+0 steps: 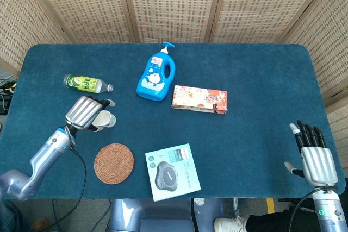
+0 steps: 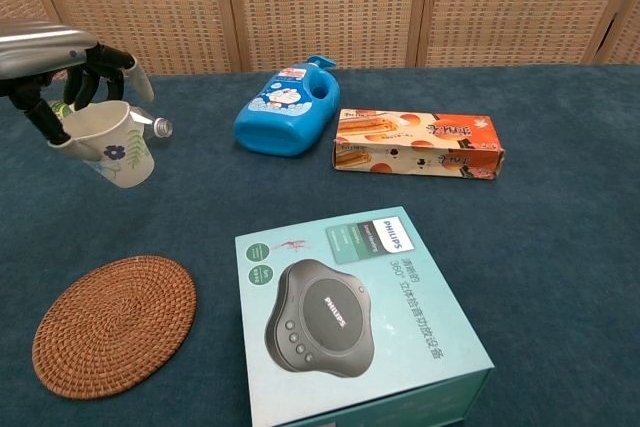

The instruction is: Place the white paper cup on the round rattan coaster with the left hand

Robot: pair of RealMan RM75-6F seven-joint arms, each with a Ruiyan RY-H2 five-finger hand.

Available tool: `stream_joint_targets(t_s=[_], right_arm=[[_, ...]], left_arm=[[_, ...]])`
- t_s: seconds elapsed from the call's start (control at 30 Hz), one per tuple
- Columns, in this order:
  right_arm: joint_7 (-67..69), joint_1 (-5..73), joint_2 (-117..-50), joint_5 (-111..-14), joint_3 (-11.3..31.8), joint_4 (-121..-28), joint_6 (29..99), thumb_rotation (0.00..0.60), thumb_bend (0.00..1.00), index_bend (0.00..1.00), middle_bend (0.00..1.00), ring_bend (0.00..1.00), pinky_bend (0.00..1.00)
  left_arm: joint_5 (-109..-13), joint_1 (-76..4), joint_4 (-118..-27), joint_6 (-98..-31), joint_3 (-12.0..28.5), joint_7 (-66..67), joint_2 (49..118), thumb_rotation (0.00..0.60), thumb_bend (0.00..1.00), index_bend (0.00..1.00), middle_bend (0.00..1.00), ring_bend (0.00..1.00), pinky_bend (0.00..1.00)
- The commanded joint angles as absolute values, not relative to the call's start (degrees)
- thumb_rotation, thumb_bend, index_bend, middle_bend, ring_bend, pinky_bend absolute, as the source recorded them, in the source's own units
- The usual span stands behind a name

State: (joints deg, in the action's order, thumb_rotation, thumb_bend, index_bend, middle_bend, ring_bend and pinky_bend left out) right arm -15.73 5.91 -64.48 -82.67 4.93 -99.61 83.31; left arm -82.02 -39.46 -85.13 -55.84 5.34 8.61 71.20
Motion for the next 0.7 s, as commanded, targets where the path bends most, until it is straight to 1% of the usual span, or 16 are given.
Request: stream_joint_targets(t_s=[0.03,0.2,0.3,0.4,0.53,0.7], right_arm=[[-15.6,5.8,-64.4,-82.9,4.8,-99.8,83.5,0.600,0.00,0.02,0.00,0.00,0.00],[-15.1,5.7,-64.1,-83.4,4.7,-99.9,83.9,0.600,0.00,0.02,0.00,0.00,0.00],[-14.9,5.6,-64.0,-83.6,4.6,-100.0,84.0,0.600,0.00,0.02,0.00,0.00,0.00],[-14.7,5.5,-63.8,-83.7,4.6,-100.1,84.2,0.600,0.00,0.02,0.00,0.00,0.00],[-14.3,5.4,-63.6,-83.7,4.6,-100.1,84.3,0.600,0.00,0.02,0.00,0.00,0.00],[-14.0,5.4,-63.5,-83.7,4.7,-100.2,84.5,0.600,0.00,0.02,0.00,0.00,0.00]], left_arm=[[-89.0,-36.1,-90.1,-60.0,0.4,6.6,67.3,0.600,0.00,0.32,0.52,0.55,0.51],[-93.8,-33.9,-94.1,-61.7,-3.7,9.1,65.5,0.600,0.00,0.32,0.52,0.55,0.51],[-94.7,-33.2,-95.5,-61.4,-5.0,11.6,65.3,0.600,0.00,0.32,0.52,0.55,0.52],[-94.8,-32.8,-96.7,-60.7,-5.7,13.6,65.7,0.600,0.00,0.32,0.51,0.55,0.52],[-95.3,-32.5,-96.6,-60.6,-5.7,16.5,66.9,0.600,0.00,0.32,0.51,0.55,0.52],[-96.3,-32.9,-96.6,-59.7,-6.1,16.6,68.1,0.600,0.00,0.32,0.51,0.55,0.51]])
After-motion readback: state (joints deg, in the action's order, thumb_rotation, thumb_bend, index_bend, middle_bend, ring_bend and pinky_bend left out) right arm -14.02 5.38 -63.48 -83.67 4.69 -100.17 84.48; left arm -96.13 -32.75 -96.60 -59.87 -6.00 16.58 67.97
